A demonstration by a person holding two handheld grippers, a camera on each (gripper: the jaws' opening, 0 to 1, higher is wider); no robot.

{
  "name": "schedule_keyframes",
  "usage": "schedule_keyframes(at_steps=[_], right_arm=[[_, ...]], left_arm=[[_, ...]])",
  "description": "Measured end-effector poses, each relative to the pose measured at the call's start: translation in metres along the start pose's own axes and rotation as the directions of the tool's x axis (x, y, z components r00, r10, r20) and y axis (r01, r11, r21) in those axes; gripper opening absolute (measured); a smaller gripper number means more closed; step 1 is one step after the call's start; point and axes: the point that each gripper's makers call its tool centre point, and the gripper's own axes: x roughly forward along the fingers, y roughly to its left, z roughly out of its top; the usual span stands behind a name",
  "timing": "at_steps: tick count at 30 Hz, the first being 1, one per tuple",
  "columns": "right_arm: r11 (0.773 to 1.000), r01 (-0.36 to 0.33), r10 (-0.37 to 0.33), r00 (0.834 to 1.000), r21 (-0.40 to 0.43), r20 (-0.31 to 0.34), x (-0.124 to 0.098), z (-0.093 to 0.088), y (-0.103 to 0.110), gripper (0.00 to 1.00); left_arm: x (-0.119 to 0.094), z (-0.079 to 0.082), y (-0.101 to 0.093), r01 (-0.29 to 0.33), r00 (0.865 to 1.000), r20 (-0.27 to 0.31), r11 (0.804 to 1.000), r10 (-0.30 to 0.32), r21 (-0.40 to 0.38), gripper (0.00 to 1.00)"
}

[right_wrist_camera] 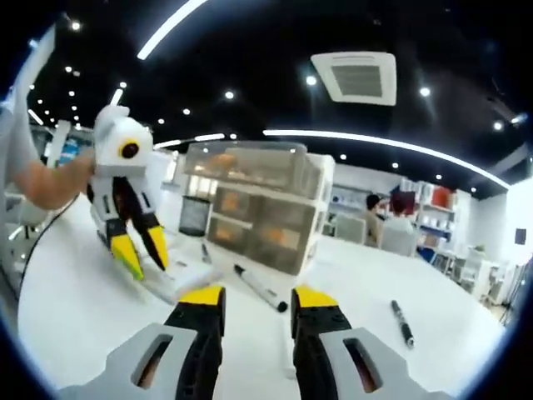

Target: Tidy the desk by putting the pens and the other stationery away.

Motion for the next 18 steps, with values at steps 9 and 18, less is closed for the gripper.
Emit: schedule_keyframes(at_steps=[9,18], right_arm=[[0.999,-0.016,0.016,1.000,-0.028,0.005,0.001,0.002,0.002,0.28],[1.000,-0.017,0.018,1.000,-0.022,0.018,0.000,0.004,0.003,0.27]], left_arm=[[0.017,-0.002,0.012,-0.027,0.999,-0.026,0.999,0.026,-0.021,0.05],[0.025,-0.004,0.011,-0.025,0.998,-0.058,1.000,0.024,-0.013,0.06]])
